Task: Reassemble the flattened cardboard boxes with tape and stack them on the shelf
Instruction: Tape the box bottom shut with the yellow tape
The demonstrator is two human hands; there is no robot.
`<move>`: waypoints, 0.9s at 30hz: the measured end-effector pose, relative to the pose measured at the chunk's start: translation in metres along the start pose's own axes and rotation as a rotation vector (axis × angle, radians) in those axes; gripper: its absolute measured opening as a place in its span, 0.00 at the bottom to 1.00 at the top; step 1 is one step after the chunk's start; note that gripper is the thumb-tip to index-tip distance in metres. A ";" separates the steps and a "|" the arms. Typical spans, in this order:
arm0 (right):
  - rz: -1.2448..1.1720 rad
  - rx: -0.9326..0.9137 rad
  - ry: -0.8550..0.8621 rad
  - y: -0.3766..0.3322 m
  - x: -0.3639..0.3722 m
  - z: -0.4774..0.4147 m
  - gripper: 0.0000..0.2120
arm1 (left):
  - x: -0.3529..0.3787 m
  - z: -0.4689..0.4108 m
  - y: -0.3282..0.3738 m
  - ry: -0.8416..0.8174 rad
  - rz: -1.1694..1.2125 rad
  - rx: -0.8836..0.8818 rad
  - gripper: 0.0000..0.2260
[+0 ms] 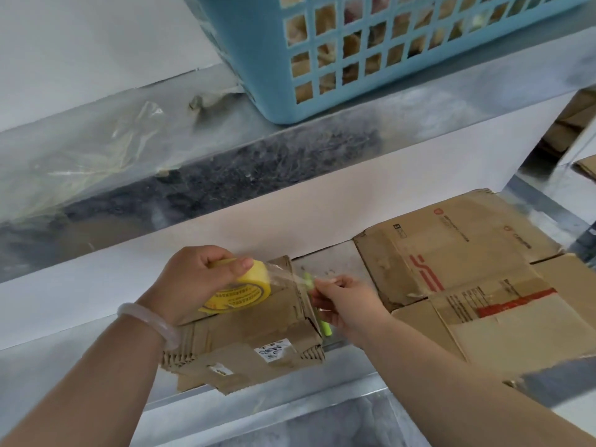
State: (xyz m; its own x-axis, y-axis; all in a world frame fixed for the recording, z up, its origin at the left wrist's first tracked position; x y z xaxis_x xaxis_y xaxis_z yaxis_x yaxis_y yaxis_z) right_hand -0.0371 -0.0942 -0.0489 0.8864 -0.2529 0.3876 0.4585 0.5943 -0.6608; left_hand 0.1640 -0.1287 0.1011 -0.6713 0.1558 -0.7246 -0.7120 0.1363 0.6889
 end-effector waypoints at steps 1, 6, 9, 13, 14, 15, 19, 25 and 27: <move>0.013 -0.005 0.018 0.004 0.002 -0.003 0.05 | 0.000 0.000 0.000 -0.004 -0.002 -0.006 0.15; 0.116 -0.051 0.106 0.009 0.007 -0.004 0.07 | 0.003 0.000 0.004 -0.014 -0.004 -0.001 0.19; 0.114 -0.102 0.144 0.007 0.009 -0.004 0.12 | 0.004 0.001 0.006 -0.026 0.008 -0.004 0.18; 0.090 -0.133 0.177 0.008 0.014 -0.005 0.15 | 0.004 0.001 0.007 -0.044 0.012 -0.010 0.16; 0.107 -0.134 0.183 0.008 0.013 -0.004 0.15 | 0.004 0.000 0.007 -0.044 0.010 -0.011 0.16; 0.131 -0.129 0.184 0.009 0.012 -0.004 0.15 | 0.004 0.000 0.006 -0.042 0.008 -0.015 0.15; 0.203 -0.043 0.182 0.015 0.007 -0.004 0.16 | 0.003 0.001 0.004 -0.035 0.007 -0.035 0.13; 0.004 0.186 0.105 0.029 0.001 -0.016 0.28 | 0.005 0.001 0.003 -0.042 0.001 -0.032 0.09; 0.021 0.184 0.105 0.030 0.001 -0.017 0.23 | 0.005 0.001 0.002 -0.050 0.004 -0.036 0.08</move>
State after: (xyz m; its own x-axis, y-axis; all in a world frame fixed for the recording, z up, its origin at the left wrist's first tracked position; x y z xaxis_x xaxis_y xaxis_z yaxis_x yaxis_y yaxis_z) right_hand -0.0213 -0.0891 -0.0792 0.9019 -0.3112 0.2997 0.4290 0.7270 -0.5361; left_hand 0.1592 -0.1266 0.0993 -0.6634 0.2051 -0.7196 -0.7170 0.1006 0.6897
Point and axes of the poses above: each hand's wrist, its own z-axis away from the middle knuckle, its own x-axis out of the palm, y = z × x, the point moved 5 cm from there along -z, towards the middle knuckle, and after that the axes turned 5 degrees about x, right-handed, at the moved point
